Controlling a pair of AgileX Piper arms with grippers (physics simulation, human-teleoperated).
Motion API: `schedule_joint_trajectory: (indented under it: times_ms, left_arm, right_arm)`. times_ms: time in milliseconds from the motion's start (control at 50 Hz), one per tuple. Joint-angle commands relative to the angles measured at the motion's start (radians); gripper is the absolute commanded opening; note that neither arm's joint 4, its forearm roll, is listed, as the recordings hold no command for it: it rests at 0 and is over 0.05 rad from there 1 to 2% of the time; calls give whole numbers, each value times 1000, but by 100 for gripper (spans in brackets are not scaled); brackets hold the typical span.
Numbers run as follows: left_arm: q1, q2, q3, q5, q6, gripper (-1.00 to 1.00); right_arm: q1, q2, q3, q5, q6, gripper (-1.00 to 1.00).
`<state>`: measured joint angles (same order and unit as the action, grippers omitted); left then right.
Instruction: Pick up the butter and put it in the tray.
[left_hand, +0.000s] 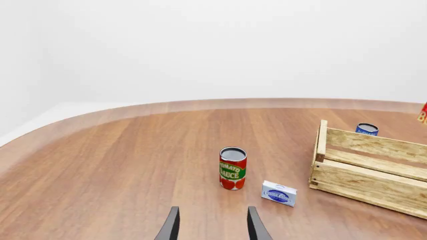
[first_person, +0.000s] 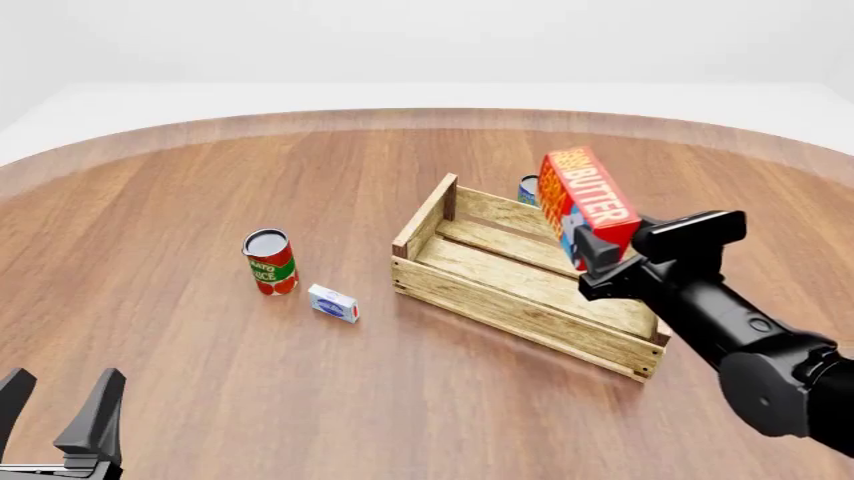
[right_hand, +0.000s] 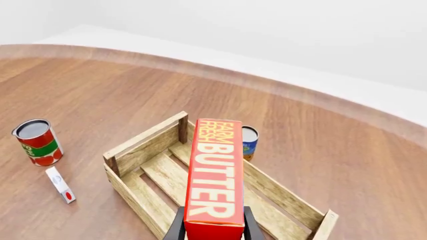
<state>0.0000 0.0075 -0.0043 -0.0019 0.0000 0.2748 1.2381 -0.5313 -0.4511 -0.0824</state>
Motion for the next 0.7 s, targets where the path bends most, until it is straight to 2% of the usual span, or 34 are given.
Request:
schedule_joint_trajectory:
  times_ms: [20,700]
  left_arm:
    - [0,0,0,0,0,100]
    - [0,0,0,0,0,100]
  right_arm:
    - [5,30,-29,-21,19,-100]
    - [9,126,-54,-65,22,-100]
